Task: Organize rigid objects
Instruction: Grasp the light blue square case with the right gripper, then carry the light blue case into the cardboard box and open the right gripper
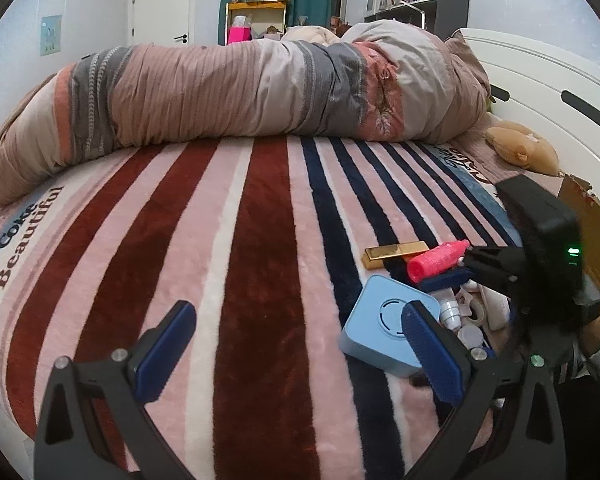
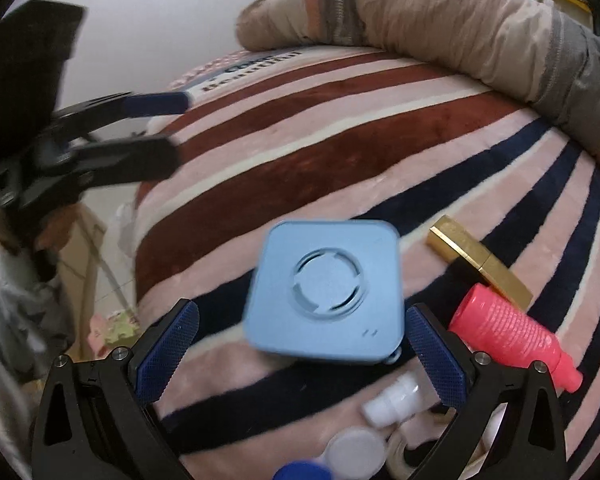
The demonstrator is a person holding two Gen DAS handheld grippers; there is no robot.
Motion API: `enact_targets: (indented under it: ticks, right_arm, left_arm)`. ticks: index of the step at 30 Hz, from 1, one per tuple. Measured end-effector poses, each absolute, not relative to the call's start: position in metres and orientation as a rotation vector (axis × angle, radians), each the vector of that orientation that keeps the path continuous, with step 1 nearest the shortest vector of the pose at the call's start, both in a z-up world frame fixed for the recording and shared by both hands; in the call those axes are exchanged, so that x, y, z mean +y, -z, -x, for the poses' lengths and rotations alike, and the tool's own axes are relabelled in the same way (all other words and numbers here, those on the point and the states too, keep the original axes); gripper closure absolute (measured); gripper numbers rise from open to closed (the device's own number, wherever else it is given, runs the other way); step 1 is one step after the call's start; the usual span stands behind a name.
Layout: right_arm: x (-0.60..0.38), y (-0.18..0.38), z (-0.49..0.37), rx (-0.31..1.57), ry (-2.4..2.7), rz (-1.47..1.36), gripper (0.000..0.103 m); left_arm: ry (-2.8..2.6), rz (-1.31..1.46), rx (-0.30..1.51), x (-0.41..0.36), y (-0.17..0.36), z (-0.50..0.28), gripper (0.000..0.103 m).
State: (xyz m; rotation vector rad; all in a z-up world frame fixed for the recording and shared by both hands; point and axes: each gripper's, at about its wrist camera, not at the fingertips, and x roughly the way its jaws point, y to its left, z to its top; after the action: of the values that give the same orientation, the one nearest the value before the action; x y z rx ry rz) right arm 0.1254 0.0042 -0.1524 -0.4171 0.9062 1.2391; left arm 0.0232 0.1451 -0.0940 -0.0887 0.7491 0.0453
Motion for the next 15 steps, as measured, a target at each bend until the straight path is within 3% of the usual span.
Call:
enact_targets:
  ticks: [1, 3, 8, 15]
  right_arm:
    - [0.008, 0.155, -0.127, 0.916, -1.198, 0.423, 0.004]
    - [0.016, 0.163, -0.13, 0.954, -1.167, 0.424, 0.023]
    - [0.024, 0.161, -0.116, 0.916, -1.108, 0.467, 0.024]
    - [-0.018, 0.084, -0.071, 0.677, -1.117, 0.373, 0.024]
  left_arm:
    - [-0.048, 0.089, 0.755, 0.146, 0.095, -0.024, 0.001]
    - [-0.045, 0.095, 0.771, 0.148, 0.097, -0.025, 0.001]
    - [0.03, 0.121, 0.804, 0.146, 0.099, -0.027, 0.001]
    - [0.311, 0.23, 0.747, 0.117, 0.056, -0.027, 0.011]
